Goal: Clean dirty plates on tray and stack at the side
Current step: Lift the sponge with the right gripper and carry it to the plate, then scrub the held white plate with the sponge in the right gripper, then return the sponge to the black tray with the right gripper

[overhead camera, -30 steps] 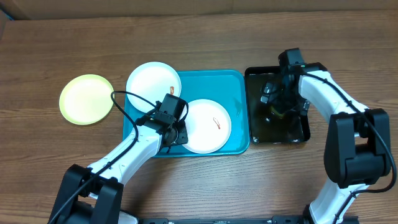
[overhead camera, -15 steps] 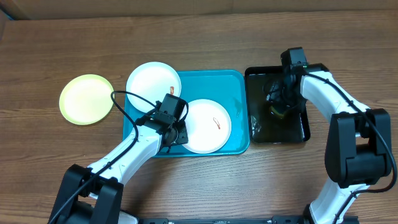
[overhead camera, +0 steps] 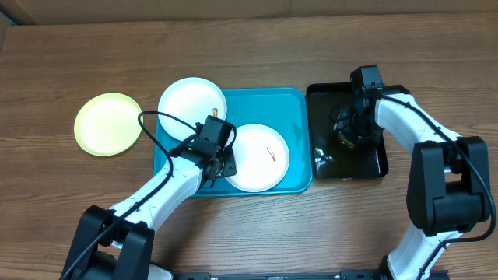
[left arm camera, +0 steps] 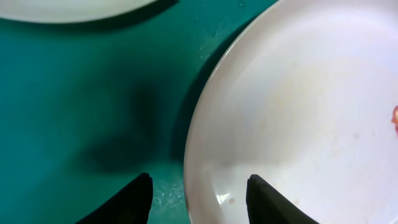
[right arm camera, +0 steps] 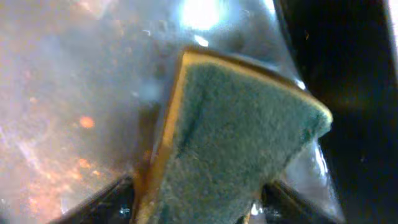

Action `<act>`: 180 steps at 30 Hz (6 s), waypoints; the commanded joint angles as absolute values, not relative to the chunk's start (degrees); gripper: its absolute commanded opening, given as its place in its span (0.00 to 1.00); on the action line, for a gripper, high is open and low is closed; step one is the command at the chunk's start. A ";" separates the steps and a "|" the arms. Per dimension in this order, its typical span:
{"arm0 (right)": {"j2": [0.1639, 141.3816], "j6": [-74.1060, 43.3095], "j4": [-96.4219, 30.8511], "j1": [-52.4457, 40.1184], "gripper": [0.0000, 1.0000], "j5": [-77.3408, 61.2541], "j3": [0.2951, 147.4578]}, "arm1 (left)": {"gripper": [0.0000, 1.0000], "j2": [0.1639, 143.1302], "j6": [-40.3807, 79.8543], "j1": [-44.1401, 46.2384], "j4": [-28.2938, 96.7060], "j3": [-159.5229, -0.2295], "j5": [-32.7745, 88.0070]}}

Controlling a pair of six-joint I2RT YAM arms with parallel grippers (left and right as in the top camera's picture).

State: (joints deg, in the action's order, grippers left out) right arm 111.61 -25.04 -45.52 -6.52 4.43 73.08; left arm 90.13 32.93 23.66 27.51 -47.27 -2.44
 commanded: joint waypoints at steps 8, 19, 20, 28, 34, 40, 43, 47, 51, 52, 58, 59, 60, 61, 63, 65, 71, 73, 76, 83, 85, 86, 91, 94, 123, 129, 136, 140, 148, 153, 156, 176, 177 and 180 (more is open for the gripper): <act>110.63 -18.87 -45.80 -7.05 0.15 -1.21 74.78 | 0.52 90.74 33.45 24.03 25.34 -46.96 -3.57; 107.26 -11.46 -50.61 -7.11 0.04 -1.21 75.53 | 0.54 90.85 33.45 24.03 24.67 -46.96 -3.81; 107.26 -11.51 -51.03 -7.11 0.04 -1.23 75.50 | 0.54 91.05 33.47 24.03 24.38 -46.96 -4.19; 107.26 -11.51 -52.03 -7.11 0.04 -3.42 75.50 | 0.49 95.42 33.47 24.03 23.14 -46.96 -4.71; 107.24 -10.39 -53.49 -6.98 0.04 -3.79 76.62 | 0.04 95.77 33.47 24.01 23.07 -47.20 -4.71; 107.24 -7.22 -61.54 -7.01 0.04 -3.51 81.87 | 0.04 95.77 33.41 24.01 23.51 -47.37 -4.89; 107.24 -7.16 -62.76 -7.01 0.04 -3.31 84.31 | 0.04 95.77 33.43 24.03 23.51 -47.37 -4.91; 107.24 -7.27 -66.35 -7.03 0.04 -3.11 85.58 | 0.04 95.77 33.43 24.03 23.68 -47.37 -4.89; 107.24 -6.76 -65.54 -7.05 0.04 -1.04 85.58 | 0.04 95.77 33.45 24.03 23.70 -47.37 -4.84; 107.13 -6.79 -65.73 -7.05 0.04 -0.03 85.58 | 0.04 95.77 33.45 24.03 23.70 -47.37 -4.78; 106.98 -0.99 -65.32 -7.14 0.04 -4.56 86.13 | 0.04 95.77 33.45 24.03 23.68 -47.37 -3.36; 106.94 -1.02 -66.13 -7.14 0.04 -7.40 86.48 | 0.04 95.77 33.45 24.03 23.68 -47.37 -3.36; 106.91 -1.02 -66.57 -7.18 0.04 -11.16 86.70 | 0.04 95.77 33.45 24.03 23.68 -47.37 -3.38; 106.83 -0.99 -66.50 -7.42 0.04 -14.22 86.74 | 0.04 95.77 33.45 24.03 23.68 -47.37 -3.38; 106.83 -0.27 -65.98 -8.29 0.04 -18.85 86.76 | 0.04 95.77 33.45 24.03 23.68 -47.37 -3.38; 106.83 1.85 -65.80 -10.04 0.04 -22.76 86.76 | 0.04 95.79 33.45 24.03 23.70 -47.37 -3.38; 106.83 1.54 -64.55 -18.33 0.04 -22.98 86.52 | 0.04 95.79 33.47 24.03 23.70 -47.37 -3.36; 106.83 1.50 -64.07 -21.63 0.04 -21.32 86.43 | 0.04 95.79 33.45 24.03 23.70 -47.37 -3.36; 106.83 -0.97 -61.91 -26.92 0.04 -12.71 85.73 | 0.04 95.79 33.45 24.03 23.70 -47.37 -3.36; 106.85 -3.33 -52.86 -37.82 0.04 8.69 81.97 | 0.04 95.79 33.47 24.03 23.73 -47.37 -3.31; 106.85 -4.60 -49.87 -39.94 0.04 14.11 80.20 | 0.04 95.79 33.47 24.03 23.75 -47.37 -3.29; 106.85 -4.73 -48.56 -40.62 0.04 16.19 79.37 | 0.04 95.79 33.45 24.03 23.77 -47.37 -3.14; 106.85 -4.71 -45.25 -41.47 0.04 19.92 76.40 | 0.04 95.79 33.47 24.03 24.16 -47.37 -2.94; 106.85 -4.71 -44.88 -40.86 0.04 19.90 75.48 | 0.04 95.79 33.45 24.03 24.16 -47.37 -2.96; 107.70 -10.55 -24.69 -40.75 0.04 -0.58 60.42 | 0.04 95.79 33.45 24.03 24.73 -47.37 -2.96; 107.70 -10.63 -24.34 -40.75 0.04 -4.45 60.45 | 0.04 95.79 33.45 24.03 24.84 -47.37 -2.96; 107.53 -10.66 -24.91 -37.47 0.04 -15.81 65.58 | 0.04 95.79 33.41 24.03 25.06 -47.37 -2.98; 106.65 -10.04 -29.23 -31.33 0.04 -30.52 71.55 | 0.04 95.79 33.43 24.03 25.08 -47.37 -2.98; 103.81 -7.20 -38.15 -15.57 0.04 -48.97 78.78 | 0.04 95.79 33.43 24.03 25.06 -47.37 -3.01; 103.61 -7.03 -44.58 -5.54 0.04 -36.45 78.81 | 0.04 95.79 33.43 24.03 25.06 -47.37 -2.98; 103.61 -6.72 -47.86 -1.65 0.04 -24.60 78.70 | 0.05 95.79 33.43 24.03 25.06 -47.37 -2.98; 103.57 -5.56 -39.70 -0.14 0.25 -12.95 66.41 | 0.30 95.79 33.45 24.03 25.36 -47.37 -2.92; 103.48 -5.58 -39.99 -0.14 0.26 -14.15 67.20 | 0.30 95.79 33.45 24.03 25.36 -47.37 -2.94; 102.69 -5.78 -43.46 0.40 0.36 -15.20 71.81 | 0.31 95.79 33.45 24.03 25.43 -47.37 -2.83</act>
